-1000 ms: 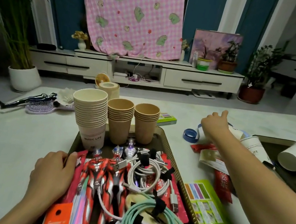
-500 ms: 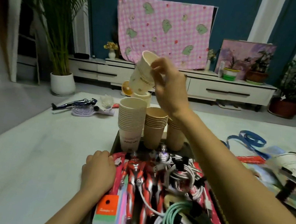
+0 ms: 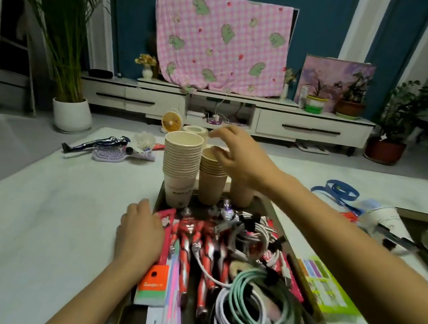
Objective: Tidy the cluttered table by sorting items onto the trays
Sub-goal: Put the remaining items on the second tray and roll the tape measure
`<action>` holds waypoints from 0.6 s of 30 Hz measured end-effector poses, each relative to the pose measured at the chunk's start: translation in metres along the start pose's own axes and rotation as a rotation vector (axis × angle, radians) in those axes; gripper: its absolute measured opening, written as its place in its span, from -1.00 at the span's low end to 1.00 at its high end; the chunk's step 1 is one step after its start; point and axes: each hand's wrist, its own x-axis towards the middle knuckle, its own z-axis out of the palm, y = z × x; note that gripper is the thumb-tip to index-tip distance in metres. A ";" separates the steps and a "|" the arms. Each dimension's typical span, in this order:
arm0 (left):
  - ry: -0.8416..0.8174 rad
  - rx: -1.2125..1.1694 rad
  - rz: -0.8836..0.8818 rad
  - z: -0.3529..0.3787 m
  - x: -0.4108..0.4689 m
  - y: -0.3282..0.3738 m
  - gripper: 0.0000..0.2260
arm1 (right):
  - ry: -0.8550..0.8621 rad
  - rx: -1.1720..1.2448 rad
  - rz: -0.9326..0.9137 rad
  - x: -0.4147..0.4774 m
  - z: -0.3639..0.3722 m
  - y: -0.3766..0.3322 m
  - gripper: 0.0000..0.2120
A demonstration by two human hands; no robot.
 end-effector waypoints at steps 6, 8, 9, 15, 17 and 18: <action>0.055 0.204 0.287 0.000 -0.007 0.011 -0.77 | -0.074 -0.103 0.439 -0.074 -0.083 0.108 -0.71; 0.033 0.200 0.278 0.004 -0.006 0.010 -0.80 | -0.109 -0.168 0.625 -0.104 -0.107 0.145 -0.70; 0.019 0.194 0.269 0.006 -0.005 0.009 -0.80 | -0.138 -0.206 0.697 -0.119 -0.115 0.159 -0.68; -0.008 0.168 0.254 0.010 -0.006 0.012 -0.78 | -0.358 -0.308 0.836 -0.169 -0.112 0.195 -0.62; -0.007 0.162 0.255 0.010 -0.006 0.013 -0.78 | -0.373 -0.331 0.820 -0.170 -0.110 0.198 -0.63; -0.005 0.160 0.252 0.008 -0.007 0.014 -0.78 | -0.389 -0.355 0.808 -0.168 -0.109 0.199 -0.65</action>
